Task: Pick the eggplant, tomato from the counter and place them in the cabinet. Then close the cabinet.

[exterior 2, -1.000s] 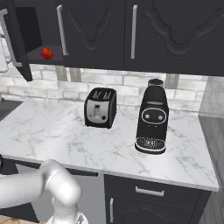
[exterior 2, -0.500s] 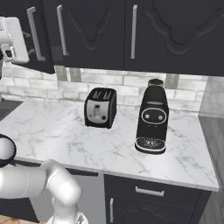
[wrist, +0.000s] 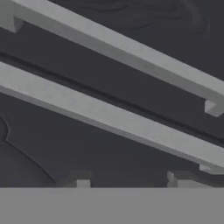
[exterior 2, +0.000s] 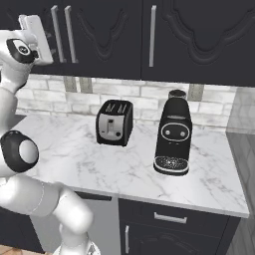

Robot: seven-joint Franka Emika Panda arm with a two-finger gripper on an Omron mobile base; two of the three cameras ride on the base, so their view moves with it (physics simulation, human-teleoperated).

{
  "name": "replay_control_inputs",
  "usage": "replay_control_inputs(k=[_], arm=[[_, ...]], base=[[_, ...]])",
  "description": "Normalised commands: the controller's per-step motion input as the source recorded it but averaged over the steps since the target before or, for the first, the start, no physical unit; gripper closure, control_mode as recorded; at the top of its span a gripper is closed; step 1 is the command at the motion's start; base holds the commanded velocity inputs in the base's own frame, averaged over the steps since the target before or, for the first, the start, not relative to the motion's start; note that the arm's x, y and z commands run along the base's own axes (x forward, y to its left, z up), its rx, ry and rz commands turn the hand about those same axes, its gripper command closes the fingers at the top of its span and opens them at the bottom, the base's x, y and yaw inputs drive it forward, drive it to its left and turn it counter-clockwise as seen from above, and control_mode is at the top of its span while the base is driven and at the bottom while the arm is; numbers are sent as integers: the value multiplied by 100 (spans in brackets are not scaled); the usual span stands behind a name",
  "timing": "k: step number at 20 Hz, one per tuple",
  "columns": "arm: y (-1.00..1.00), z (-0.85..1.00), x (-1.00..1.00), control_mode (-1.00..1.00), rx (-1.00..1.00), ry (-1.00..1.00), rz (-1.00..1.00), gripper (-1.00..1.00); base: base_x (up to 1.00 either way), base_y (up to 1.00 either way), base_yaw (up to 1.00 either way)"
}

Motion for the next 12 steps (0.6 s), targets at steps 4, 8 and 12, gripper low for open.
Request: replay_control_inputs(k=[4,8,12], arm=[[-57,-24,100,-100,1,7,15,-100],[-47,-16,97,-100,0,11,15,-100],[-46,-7,30,-100,0,3,20,-100]], base=[[0,0,0],[0,0,0],[0,0,0]])
